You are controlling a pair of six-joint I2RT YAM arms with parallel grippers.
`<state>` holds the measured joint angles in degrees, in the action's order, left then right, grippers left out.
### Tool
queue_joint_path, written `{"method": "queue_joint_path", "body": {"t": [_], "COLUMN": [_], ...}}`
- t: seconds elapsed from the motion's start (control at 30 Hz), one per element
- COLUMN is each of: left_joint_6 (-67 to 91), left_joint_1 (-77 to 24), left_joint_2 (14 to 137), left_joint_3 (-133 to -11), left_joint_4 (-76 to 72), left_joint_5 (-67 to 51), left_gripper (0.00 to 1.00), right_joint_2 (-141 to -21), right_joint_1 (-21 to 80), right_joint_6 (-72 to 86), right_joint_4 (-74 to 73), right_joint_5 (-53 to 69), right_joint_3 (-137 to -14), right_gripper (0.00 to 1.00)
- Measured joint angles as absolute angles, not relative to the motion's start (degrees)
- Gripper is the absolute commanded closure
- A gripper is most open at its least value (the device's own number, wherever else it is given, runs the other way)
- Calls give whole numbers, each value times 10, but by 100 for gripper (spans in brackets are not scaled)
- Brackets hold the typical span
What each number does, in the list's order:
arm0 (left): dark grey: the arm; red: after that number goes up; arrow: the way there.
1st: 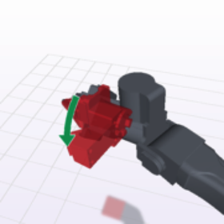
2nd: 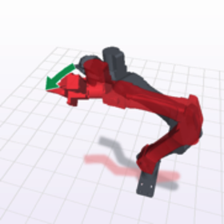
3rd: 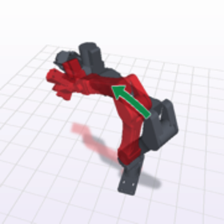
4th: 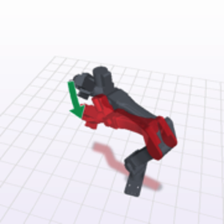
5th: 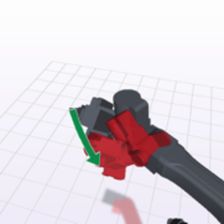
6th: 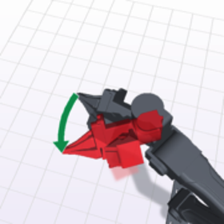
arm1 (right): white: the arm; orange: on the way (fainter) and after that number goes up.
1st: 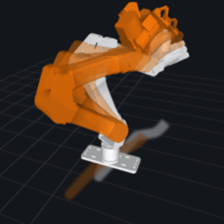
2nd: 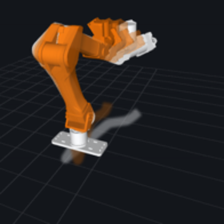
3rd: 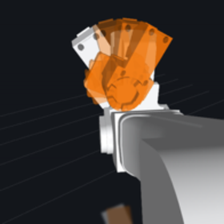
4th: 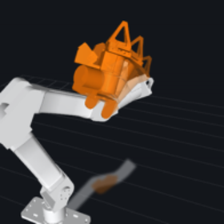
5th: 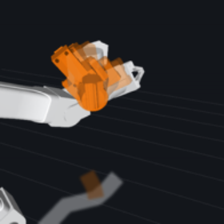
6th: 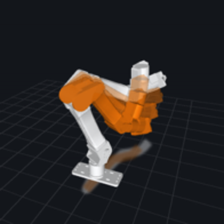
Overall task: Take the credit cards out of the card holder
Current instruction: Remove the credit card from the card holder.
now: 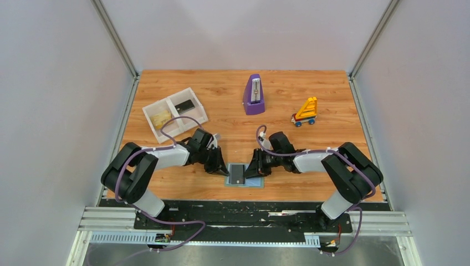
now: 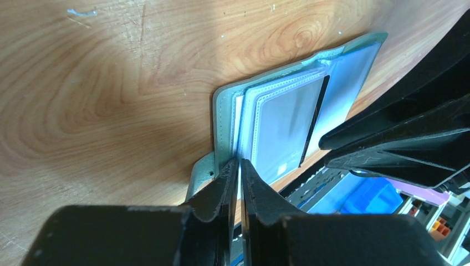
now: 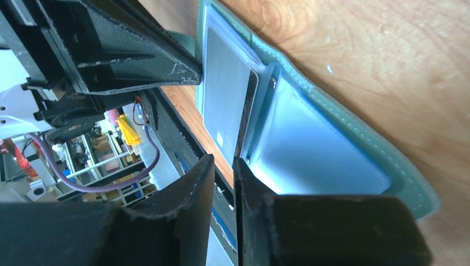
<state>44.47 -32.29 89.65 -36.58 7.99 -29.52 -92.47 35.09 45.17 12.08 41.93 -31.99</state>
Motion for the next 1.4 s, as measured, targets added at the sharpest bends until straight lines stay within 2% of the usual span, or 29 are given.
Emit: {"method": "queue_joint_path", "body": {"t": [0.1, 0.2, 0.5, 0.8, 0.97, 1.03, 1.07, 1.4], "left_joint_6": [449, 452, 462, 466, 466, 466, 466, 466], "left_joint_1": [-324, -326, -328, -326, -325, -325, -325, -325], "left_joint_2": [889, 879, 874, 877, 878, 878, 879, 879], "left_joint_3": [-358, -351, -341, -334, -334, -334, -334, -335], "left_joint_4": [72, 70, 58, 44, 42, 41, 41, 46], "left_joint_5": [-291, -283, -281, -289, -291, -292, -293, -291], "left_gripper": [83, 83, 83, 83, 83, 83, 83, 81], "right_joint_2": [-925, -925, -954, -968, -968, -968, -968, -946], "right_joint_1": [355, 356, 372, 375, 378, 378, 378, 362], "right_joint_6": [451, 449, 451, 451, 452, 452, 451, 406], "right_joint_4": [113, 105, 116, 113, 114, 114, 114, 114], "right_joint_5": [399, 378, 363, 339, 336, 332, 329, 333], "right_joint_3": [-324, -334, -355, -360, -359, -359, -359, -345], "right_gripper": [70, 70, 78, 82, 88, 99, 100, 100]}}
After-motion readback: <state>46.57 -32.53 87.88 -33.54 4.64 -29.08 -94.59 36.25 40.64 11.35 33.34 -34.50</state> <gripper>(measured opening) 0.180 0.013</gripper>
